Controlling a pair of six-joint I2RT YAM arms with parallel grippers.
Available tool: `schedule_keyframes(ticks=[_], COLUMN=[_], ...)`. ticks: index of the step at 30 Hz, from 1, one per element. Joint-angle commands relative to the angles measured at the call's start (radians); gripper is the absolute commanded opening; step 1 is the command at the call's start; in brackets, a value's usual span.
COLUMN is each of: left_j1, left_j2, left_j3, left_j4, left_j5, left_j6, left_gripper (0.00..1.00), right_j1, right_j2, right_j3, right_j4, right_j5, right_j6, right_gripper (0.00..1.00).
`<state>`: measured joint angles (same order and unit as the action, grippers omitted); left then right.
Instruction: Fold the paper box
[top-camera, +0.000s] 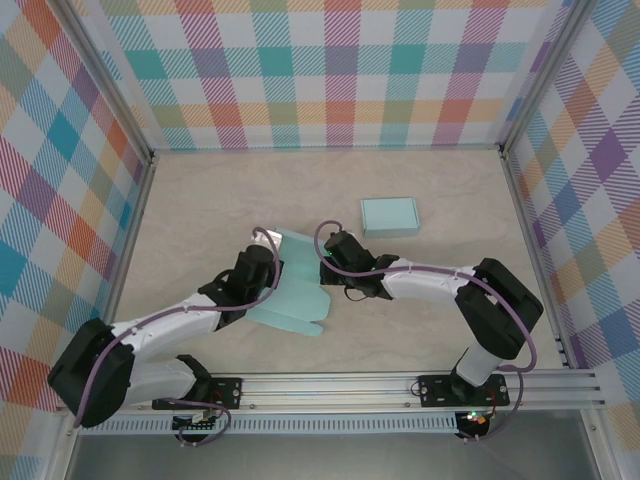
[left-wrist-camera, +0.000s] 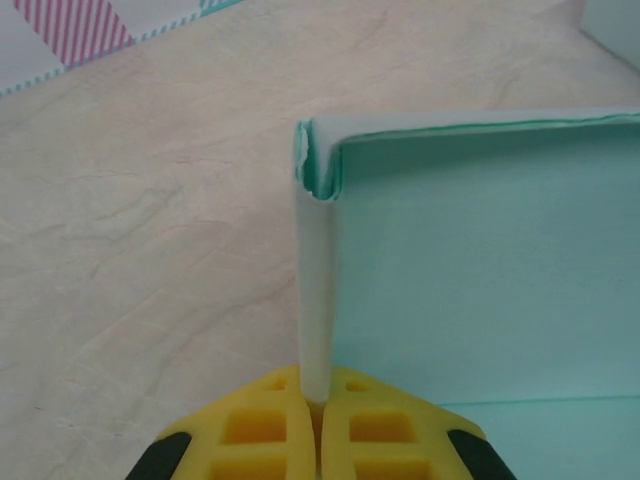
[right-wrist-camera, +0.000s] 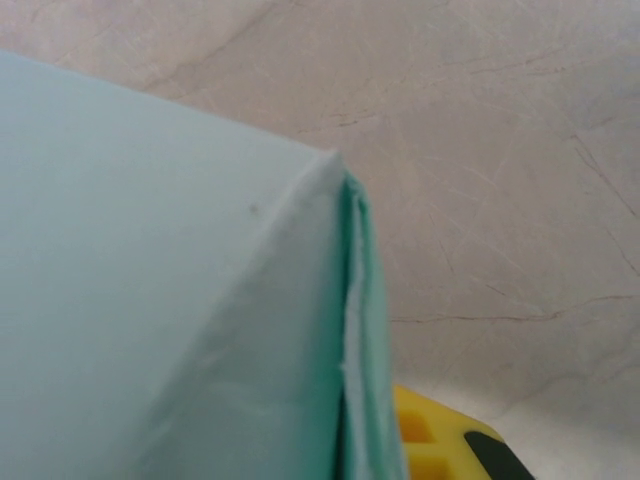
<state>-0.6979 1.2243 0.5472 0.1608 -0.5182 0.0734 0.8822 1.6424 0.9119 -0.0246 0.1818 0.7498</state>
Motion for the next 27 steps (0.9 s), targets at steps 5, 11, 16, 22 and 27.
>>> schedule_keyframes(ticks=[5, 11, 16, 22, 27], left_j1=[-0.026, 0.014, 0.066, 0.073, 0.069], left_j2=[0.168, 0.305, 0.33, 0.337, 0.243], left_j3=[0.124, 0.251, 0.306, 0.339, 0.276], left_j4=[0.09, -0.034, -0.167, -0.258, -0.196], left_j5=[-0.376, -0.5, -0.537, -0.61, -0.357], left_j6=[-0.005, -0.148, -0.349, -0.428, -0.406], left_gripper=[0.0, 0.0, 0.0, 0.0, 0.01], right_j1=[0.011, 0.013, 0.012, 0.012, 0.009], right_j2=[-0.03, -0.024, 0.002, 0.036, 0.044], right_j3=[0.037, 0.035, 0.043, 0.056, 0.072], right_j4=[-0.023, 0.003, 0.033, 0.055, 0.013], right_j5=[-0.108, -0.126, -0.153, -0.182, -0.157], right_j6=[0.003, 0.017, 0.035, 0.059, 0.046], right_gripper=[0.0, 0.0, 0.0, 0.0, 0.0])
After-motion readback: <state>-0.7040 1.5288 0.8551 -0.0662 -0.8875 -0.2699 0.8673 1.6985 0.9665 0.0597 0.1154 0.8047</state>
